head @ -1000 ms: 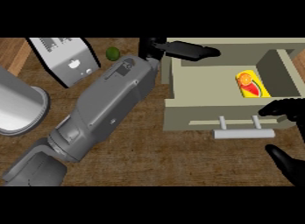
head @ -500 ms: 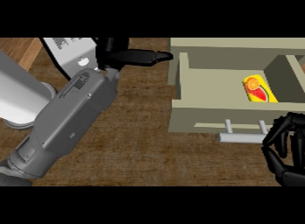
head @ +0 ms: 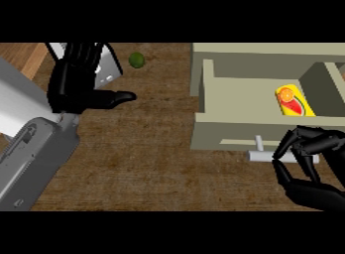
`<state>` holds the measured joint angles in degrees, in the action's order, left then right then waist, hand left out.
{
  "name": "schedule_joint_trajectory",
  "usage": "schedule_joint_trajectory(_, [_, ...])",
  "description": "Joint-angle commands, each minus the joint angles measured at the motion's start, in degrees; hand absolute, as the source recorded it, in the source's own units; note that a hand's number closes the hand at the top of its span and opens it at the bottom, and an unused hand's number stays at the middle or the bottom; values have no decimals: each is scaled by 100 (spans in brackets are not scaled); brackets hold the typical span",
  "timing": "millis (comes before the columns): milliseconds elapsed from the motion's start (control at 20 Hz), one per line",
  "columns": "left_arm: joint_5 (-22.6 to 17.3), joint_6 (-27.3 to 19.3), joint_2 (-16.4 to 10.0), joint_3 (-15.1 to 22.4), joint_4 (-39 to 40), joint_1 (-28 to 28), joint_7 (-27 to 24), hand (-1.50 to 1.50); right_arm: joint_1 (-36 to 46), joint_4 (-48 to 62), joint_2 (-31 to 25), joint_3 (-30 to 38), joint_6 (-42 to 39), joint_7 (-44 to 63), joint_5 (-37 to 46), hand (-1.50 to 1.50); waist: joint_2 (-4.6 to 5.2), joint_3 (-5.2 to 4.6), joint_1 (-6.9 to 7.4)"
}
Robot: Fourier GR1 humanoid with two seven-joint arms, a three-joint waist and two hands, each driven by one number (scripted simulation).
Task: Pick up the cup, place it into the drawer and close the drawer
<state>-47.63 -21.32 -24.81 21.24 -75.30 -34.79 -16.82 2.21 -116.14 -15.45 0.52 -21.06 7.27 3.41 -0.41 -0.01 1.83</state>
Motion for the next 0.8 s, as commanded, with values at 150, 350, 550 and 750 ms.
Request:
schedule_joint_trajectory(150, [-108, 528, -312, -249, -414, 964, -224, -150, 213, 600, -506, -881, 37, -1064, 2079, 150, 50, 1, 4])
schedule_joint_trajectory(350, [-85, 942, -544, -391, -693, 1705, -520, -150, 478, 1630, -429, -1232, 656, -1421, 3090, 150, 61, 3, 18])
schedule_joint_trajectory(550, [-175, 1395, -830, -880, -795, 2042, -352, -150, 581, 2083, -201, -1511, 937, -1558, 3527, 150, 44, 1, -108])
schedule_joint_trajectory(750, [-40, 1722, -737, -1047, -861, 2680, -653, -150, 922, 3110, 51, -1461, 1309, -1767, 3830, -150, 48, 1, -118])
